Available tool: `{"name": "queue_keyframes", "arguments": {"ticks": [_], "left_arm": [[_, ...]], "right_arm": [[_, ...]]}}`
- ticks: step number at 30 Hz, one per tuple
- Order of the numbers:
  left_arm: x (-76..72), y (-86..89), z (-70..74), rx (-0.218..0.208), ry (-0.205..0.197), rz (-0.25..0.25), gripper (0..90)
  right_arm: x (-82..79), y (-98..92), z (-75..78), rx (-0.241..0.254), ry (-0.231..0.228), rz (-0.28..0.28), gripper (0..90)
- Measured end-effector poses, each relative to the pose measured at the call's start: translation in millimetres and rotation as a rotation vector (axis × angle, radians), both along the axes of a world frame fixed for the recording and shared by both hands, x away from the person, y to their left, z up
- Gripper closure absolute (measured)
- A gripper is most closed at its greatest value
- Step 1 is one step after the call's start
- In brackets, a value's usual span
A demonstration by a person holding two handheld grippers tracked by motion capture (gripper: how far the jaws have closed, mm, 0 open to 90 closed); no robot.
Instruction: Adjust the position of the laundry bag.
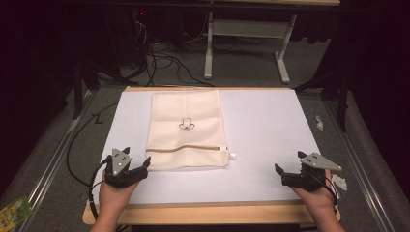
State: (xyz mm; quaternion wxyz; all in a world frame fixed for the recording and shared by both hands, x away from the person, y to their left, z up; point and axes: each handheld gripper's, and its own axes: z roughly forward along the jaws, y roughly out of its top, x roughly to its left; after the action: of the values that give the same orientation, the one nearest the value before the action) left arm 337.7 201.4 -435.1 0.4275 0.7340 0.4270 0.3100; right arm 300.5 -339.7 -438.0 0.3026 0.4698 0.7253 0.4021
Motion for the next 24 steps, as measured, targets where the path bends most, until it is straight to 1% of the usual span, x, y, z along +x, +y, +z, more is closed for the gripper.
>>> {"name": "queue_keyframes", "arguments": {"ticks": [2,3,5,9,10,11,13,15,17,19,20,21,23,24], "left_arm": [[5.1,-0.7,-1.1,-0.030,0.024,-0.007,20.9],[7.1,-1.1,-1.9,-0.039,0.032,-0.010,20.2],[9.0,-1.3,-2.5,-0.047,0.053,-0.017,19.8],[6.3,-0.6,-3.6,-0.046,0.073,-0.021,18.8],[6.1,-0.3,-3.9,-0.049,0.078,-0.020,18.8],[5.9,-0.1,-4.3,-0.062,0.083,-0.016,18.9],[5.4,0.1,-4.1,-0.076,0.086,-0.014,20.2],[4.0,0.2,-2.7,-0.088,0.073,-0.017,25.6],[4.2,-0.7,-1.8,-0.085,0.072,-0.021,26.7],[6.0,-1.6,-3.7,-0.074,0.086,-0.028,25.6],[6.7,-1.9,-4.8,-0.072,0.094,-0.030,24.4],[7.6,-2.7,-6.3,-0.072,0.104,-0.033,23.8],[9.2,-4.8,-8.9,-0.064,0.117,-0.047,22.3],[10.1,-7.0,-10.1,-0.052,0.122,-0.055,21.0]], "right_arm": [[0.3,0.8,1.3,0.015,-0.005,-0.002,3.8],[0.8,1.0,1.2,0.012,-0.005,-0.002,3.8],[1.4,1.0,0.0,0.015,-0.001,-0.001,3.8],[0.9,-0.2,-1.6,0.023,0.007,-0.004,3.8],[0.8,-0.8,-1.8,0.025,0.007,0.000,3.9],[0.5,-0.8,-1.7,0.031,0.010,-0.001,3.9],[-0.4,-0.4,-0.7,0.038,0.007,0.008,4.6],[-0.4,1.9,-0.6,0.058,0.005,0.040,5.9],[2.0,8.5,-1.6,0.065,0.008,0.070,7.4],[4.6,19.3,-1.9,0.078,0.007,0.083,16.2],[7.2,27.2,-0.9,0.066,-0.008,0.082,20.0],[9.6,32.8,0.2,0.058,-0.006,0.073,21.2],[18.1,46.3,2.5,0.039,0.009,0.082,23.0],[22.4,53.0,3.4,0.028,0.017,0.081,24.9]]}}
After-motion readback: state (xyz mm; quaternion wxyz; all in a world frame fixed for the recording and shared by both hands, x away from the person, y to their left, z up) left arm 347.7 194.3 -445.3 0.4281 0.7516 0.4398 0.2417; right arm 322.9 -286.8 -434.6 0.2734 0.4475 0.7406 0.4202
